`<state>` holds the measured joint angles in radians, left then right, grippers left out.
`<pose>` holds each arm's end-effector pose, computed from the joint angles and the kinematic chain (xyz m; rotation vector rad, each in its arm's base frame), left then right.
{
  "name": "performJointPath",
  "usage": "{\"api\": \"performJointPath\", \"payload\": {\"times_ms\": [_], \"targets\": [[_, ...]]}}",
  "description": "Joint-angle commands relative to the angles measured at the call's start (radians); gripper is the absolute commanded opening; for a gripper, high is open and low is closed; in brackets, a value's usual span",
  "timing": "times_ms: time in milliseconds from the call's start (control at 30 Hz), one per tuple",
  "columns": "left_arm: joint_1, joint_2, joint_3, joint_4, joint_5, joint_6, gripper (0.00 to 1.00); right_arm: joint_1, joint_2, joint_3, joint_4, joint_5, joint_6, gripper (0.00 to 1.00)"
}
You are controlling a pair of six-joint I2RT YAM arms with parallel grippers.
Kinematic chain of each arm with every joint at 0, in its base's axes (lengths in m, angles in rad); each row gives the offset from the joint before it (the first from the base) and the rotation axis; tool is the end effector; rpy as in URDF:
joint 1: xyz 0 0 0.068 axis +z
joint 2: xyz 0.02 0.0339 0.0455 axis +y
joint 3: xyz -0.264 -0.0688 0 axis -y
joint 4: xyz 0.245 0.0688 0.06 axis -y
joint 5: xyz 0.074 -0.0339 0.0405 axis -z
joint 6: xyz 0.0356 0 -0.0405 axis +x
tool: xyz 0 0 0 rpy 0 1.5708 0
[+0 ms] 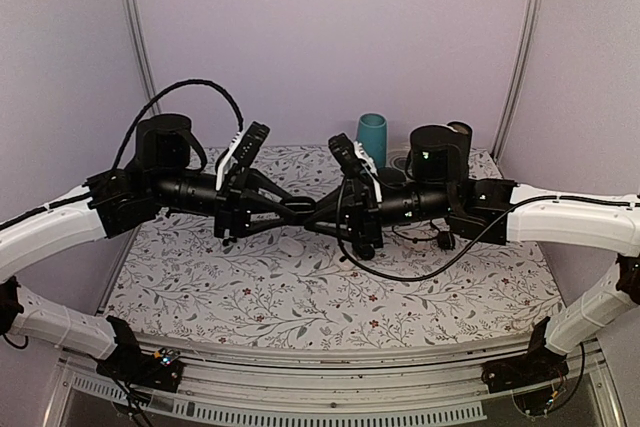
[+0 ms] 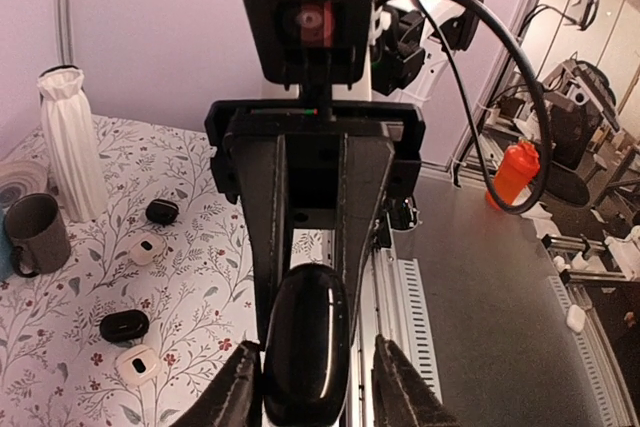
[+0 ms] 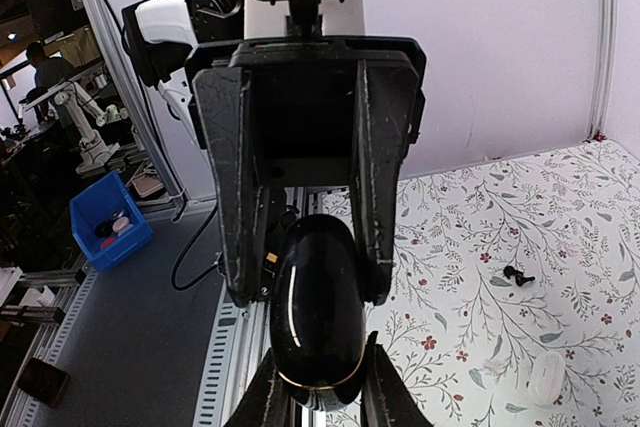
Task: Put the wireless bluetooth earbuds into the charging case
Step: Pass from the right arm to the left
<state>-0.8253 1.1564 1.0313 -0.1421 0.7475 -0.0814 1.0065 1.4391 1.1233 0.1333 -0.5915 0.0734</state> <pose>0.1591 -0.2081 0.3577 1.2134 1.5547 -1.2976 0.1644 0.2968 0.3374 -1.2522 1.4425 1.2762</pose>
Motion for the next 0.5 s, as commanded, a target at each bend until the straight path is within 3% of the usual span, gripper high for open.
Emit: {"api": "performJointPath", "payload": {"times_ms": [0,100,133,200,367,467], "targets": [[-0.015,0.003,0.021,-0.001,-0.006,0.005,0.29,-0.011,0.012,0.03,0.007,-0.018,0.014,0.02],[-0.016,-0.003,0.016,0.013,-0.016,-0.001,0.04,-0.01,0.013,0.028,0.008,-0.01,0.014,0.03],[-0.015,-0.008,0.012,0.025,-0.016,-0.004,0.0,-0.011,0.012,0.027,0.011,-0.005,0.014,0.03],[-0.015,-0.016,-0.004,0.064,-0.013,-0.019,0.0,-0.011,0.009,0.018,0.023,0.006,0.018,0.07],[-0.016,-0.035,-0.074,0.225,-0.014,-0.096,0.0,-0.013,-0.004,-0.033,0.142,0.027,0.056,0.37],[-0.015,-0.037,-0.107,0.318,-0.015,-0.147,0.0,-0.013,0.0,-0.053,0.216,0.022,0.087,0.45]]}}
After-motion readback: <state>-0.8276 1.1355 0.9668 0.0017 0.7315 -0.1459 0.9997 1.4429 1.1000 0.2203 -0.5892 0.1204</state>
